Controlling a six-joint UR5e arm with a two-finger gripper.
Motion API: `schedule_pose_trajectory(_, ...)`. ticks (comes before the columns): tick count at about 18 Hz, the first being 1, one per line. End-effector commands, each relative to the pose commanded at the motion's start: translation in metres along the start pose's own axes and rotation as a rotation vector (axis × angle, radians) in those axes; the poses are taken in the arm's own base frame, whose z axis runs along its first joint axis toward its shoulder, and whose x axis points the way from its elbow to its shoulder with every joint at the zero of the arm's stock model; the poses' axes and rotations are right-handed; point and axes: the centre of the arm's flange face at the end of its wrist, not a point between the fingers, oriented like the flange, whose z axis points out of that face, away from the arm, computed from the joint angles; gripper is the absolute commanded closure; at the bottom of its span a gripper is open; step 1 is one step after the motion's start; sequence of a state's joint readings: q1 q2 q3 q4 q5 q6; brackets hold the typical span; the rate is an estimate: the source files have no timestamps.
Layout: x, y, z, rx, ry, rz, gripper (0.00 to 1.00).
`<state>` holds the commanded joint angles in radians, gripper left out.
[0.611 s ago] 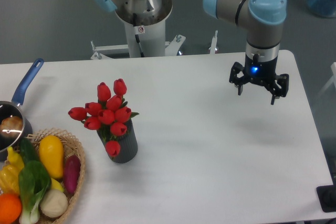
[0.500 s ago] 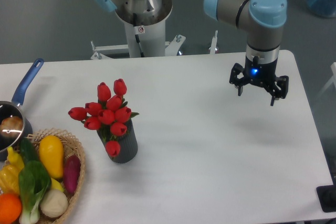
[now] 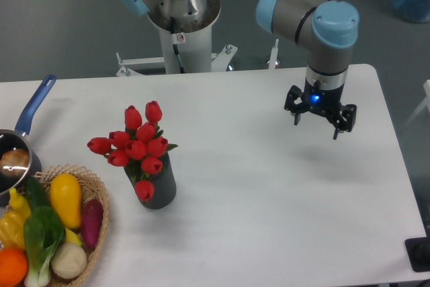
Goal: Pick up the flowers from the vase
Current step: 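Move the open gripper toward the red tulips in the grey vase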
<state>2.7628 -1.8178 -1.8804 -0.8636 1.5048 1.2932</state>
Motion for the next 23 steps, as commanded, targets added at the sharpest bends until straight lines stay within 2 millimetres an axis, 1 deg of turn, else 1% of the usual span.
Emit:
schedule_pose_trajectory(1, 0.012, -0.005, 0.008, -0.003, 0.019, 0.005, 0.0)
schedule_pose_trajectory(2, 0.019, -0.009, 0.012, -0.005, 0.031, 0.008, 0.0)
schedule_pose_trajectory(4, 0.031, -0.018, 0.014, -0.004, 0.041, 0.023, 0.0)
schedule_pose_trajectory(6, 0.04, -0.033, 0.014, 0.001, 0.043, 0.029, 0.0)
schedule_pose_trajectory(9, 0.06, -0.057, -0.006, 0.083, 0.052, 0.035, 0.0)
schedule_pose_trajectory(12, 0.078, -0.079, -0.027, 0.266, 0.109, 0.018, 0.0)
schedule_pose_trajectory(14, 0.089, -0.086, -0.041, 0.367, 0.136, 0.023, 0.0)
schedule_pose_trajectory(16, 0.1, -0.09, -0.049, 0.419, 0.153, 0.032, 0.0)
schedule_pose_trajectory(18, 0.119, -0.101, -0.055, 0.466, 0.176, 0.063, 0.0)
schedule_pose_trajectory(21, 0.138, -0.115, -0.072, 0.545, 0.195, 0.097, 0.0)
schedule_pose_trajectory(23, 0.148, -0.125, -0.078, 0.585, 0.215, 0.12, 0.0)
